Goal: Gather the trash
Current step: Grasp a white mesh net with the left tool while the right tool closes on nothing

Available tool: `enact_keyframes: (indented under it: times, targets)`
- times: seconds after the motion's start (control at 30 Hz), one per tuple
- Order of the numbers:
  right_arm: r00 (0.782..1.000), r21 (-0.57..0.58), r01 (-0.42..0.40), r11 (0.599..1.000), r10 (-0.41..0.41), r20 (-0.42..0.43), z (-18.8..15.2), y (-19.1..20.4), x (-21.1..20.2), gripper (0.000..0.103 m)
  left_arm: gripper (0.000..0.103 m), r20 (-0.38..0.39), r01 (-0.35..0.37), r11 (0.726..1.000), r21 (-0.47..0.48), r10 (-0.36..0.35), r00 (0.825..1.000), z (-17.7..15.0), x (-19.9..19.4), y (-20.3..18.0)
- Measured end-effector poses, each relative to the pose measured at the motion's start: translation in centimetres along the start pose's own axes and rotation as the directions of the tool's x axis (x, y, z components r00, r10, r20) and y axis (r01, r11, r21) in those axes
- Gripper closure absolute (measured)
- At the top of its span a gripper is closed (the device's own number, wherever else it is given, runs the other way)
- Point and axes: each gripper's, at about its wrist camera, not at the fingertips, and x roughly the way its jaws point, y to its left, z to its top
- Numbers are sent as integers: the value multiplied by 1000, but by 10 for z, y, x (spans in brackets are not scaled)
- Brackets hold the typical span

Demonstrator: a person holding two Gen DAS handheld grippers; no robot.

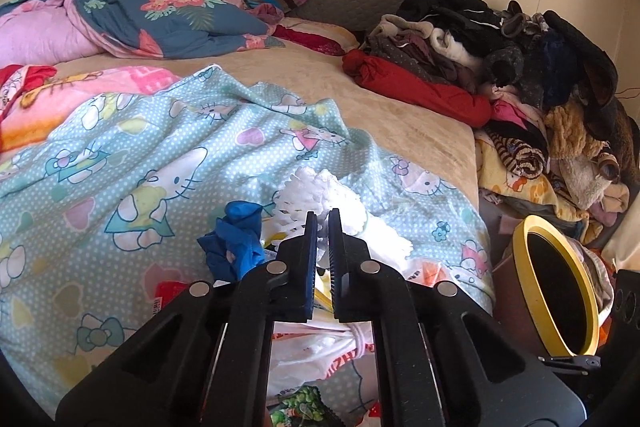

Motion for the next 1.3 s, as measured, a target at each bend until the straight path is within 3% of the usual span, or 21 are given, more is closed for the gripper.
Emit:
enact_keyframes:
  times: [0.17, 0.6, 1.3]
  targets:
    - [997, -52, 7, 999, -3, 72, 8, 7, -18, 102, 101, 29, 26, 1000, -6, -26, 999, 6, -12, -7]
    - [983, -58, -2, 998, 13, 186, 26, 1, -50, 102, 101, 114, 92, 996, 1, -91, 989, 27, -45, -32]
    - [947, -15, 13, 1000, -7, 321, 42, -24, -106, 102, 101, 151, 148, 988, 45, -153, 977, 36, -66, -76]
